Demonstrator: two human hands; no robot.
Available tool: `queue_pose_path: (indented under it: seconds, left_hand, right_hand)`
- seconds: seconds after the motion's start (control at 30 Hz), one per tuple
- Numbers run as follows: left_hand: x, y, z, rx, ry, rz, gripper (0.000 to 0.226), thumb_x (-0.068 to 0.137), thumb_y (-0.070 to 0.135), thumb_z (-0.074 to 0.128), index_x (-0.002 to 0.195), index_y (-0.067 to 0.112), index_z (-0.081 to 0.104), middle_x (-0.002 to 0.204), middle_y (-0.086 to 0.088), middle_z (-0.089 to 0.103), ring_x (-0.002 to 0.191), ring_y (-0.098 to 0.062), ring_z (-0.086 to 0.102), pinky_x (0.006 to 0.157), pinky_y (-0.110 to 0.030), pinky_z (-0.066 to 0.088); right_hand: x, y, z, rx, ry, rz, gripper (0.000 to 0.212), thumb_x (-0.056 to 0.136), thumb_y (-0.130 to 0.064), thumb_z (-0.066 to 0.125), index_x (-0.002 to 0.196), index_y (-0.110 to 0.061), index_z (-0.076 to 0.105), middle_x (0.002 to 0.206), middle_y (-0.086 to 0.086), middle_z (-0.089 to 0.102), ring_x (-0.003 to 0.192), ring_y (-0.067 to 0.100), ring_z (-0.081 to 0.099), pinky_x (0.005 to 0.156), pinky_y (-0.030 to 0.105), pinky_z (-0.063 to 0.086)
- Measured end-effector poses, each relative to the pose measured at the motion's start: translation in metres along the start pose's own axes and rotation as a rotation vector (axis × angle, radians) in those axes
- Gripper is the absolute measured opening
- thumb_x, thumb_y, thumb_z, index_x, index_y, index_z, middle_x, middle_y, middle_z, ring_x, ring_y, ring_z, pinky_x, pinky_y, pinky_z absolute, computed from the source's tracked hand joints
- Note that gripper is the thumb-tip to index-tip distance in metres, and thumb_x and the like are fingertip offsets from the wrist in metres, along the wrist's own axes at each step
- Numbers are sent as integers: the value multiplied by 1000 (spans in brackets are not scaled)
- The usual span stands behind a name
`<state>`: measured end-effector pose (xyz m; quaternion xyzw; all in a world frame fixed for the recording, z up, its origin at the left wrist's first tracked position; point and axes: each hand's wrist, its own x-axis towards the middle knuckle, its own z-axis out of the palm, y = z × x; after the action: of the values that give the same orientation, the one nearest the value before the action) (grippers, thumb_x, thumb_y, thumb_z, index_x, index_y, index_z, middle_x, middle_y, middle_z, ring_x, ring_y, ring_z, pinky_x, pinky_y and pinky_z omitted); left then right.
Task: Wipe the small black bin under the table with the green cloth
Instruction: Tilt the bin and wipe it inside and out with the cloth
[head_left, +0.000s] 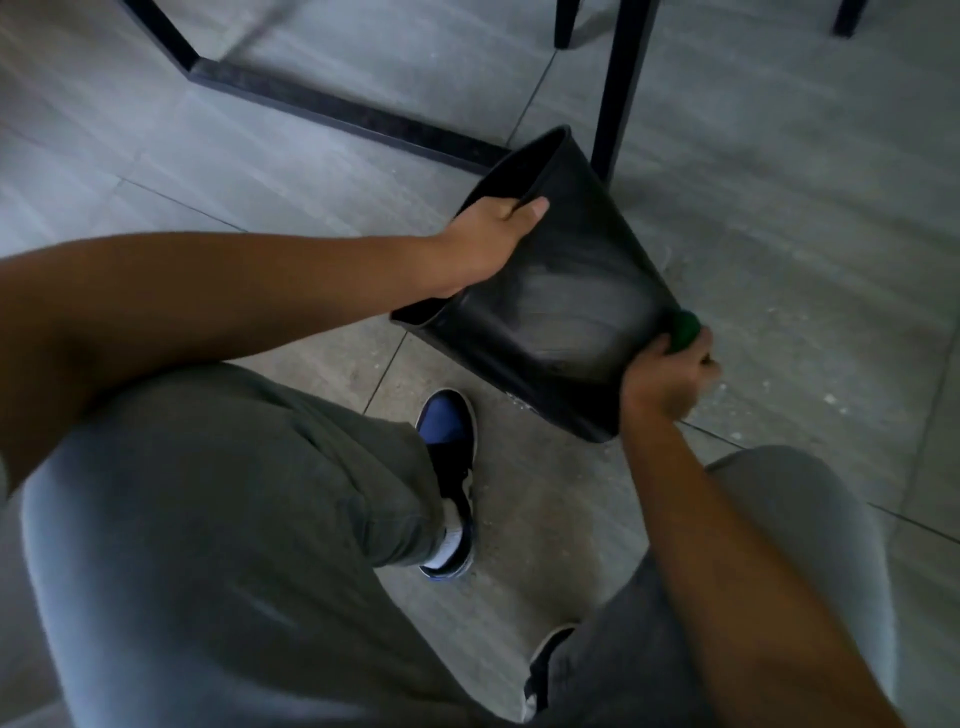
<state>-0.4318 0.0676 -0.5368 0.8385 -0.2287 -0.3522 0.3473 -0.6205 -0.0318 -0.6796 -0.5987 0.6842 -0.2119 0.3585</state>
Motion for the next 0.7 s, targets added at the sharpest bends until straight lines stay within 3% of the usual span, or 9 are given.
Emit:
queue_pose_path:
  seconds: [0.07, 0.13, 0.2, 0.27, 0.33, 0.4, 0.47, 0.6, 0.7]
  left_hand:
    - [1, 6, 3, 11, -15, 39, 46, 105, 49, 46, 132, 17, 65, 126, -3, 69, 116, -19, 64, 110, -37, 47]
    - [4, 12, 3, 0, -20, 43, 44, 105, 48, 46, 127, 18, 68, 121, -3, 71, 112, -19, 66, 106, -37, 50]
    - [4, 15, 6, -12, -26, 45, 41, 105, 47, 47, 119, 18, 72, 113, -2, 74, 106, -17, 69, 103, -37, 52]
    - [4, 14, 6, 18, -29, 57, 40, 105, 46, 48, 114, 16, 74, 110, -3, 75, 104, -16, 70, 103, -37, 52]
    - [4, 10, 1, 35, -13, 53, 44, 104, 48, 48, 118, 15, 72, 116, -5, 73, 110, -19, 68, 106, -39, 50]
    - [4, 4, -6, 17, -25, 8, 51, 104, 50, 46, 132, 13, 66, 128, -8, 68, 120, -23, 63, 111, -40, 46]
    - [4, -1, -9, 4, -30, -9, 53, 105, 50, 44, 137, 12, 61, 132, -8, 66, 121, -23, 62, 112, -40, 45]
    - [8, -4, -13, -38, -20, -43, 55, 104, 52, 45, 135, 11, 62, 127, -8, 68, 115, -23, 65, 109, -41, 48]
    - [8, -2, -14, -77, -25, -43, 49, 106, 47, 44, 131, 10, 64, 119, -7, 69, 111, -24, 65, 104, -37, 50]
  right_hand:
    - [-24, -13, -1, 4, -53, -36, 56, 98, -21, 60, 152, -19, 46, 141, 23, 47, 123, 43, 56, 99, 44, 49]
    - [-71, -43, 2, 82, -113, -259, 55, 95, -20, 64, 148, -23, 49, 145, 17, 46, 128, 35, 54, 103, 40, 46]
    - [-108, -66, 2, 153, -195, -525, 52, 93, -24, 65, 144, -27, 53, 143, 13, 47, 126, 30, 54, 98, 36, 47]
    - [-108, -61, 4, 159, -248, -647, 50, 93, -31, 64, 143, -28, 54, 143, 12, 47, 124, 28, 57, 94, 35, 49]
    - [-79, -39, 5, 92, -208, -553, 52, 95, -37, 61, 145, -27, 52, 144, 14, 47, 124, 31, 58, 95, 38, 51]
    - [-44, -12, -2, -58, -162, -318, 55, 99, -39, 58, 150, -25, 46, 143, 17, 47, 120, 36, 58, 92, 42, 51]
    - [-17, 2, -17, -182, -200, -211, 56, 101, -38, 57, 154, -24, 43, 139, 19, 49, 113, 41, 61, 89, 44, 52]
    - [13, -31, -48, -252, -293, -316, 47, 102, -40, 55, 147, -26, 53, 129, 16, 67, 112, 41, 65, 89, 43, 53]
    - [23, -74, -78, -111, -153, -361, 44, 105, -40, 51, 146, -25, 54, 127, 8, 70, 112, 31, 67, 88, 35, 49]
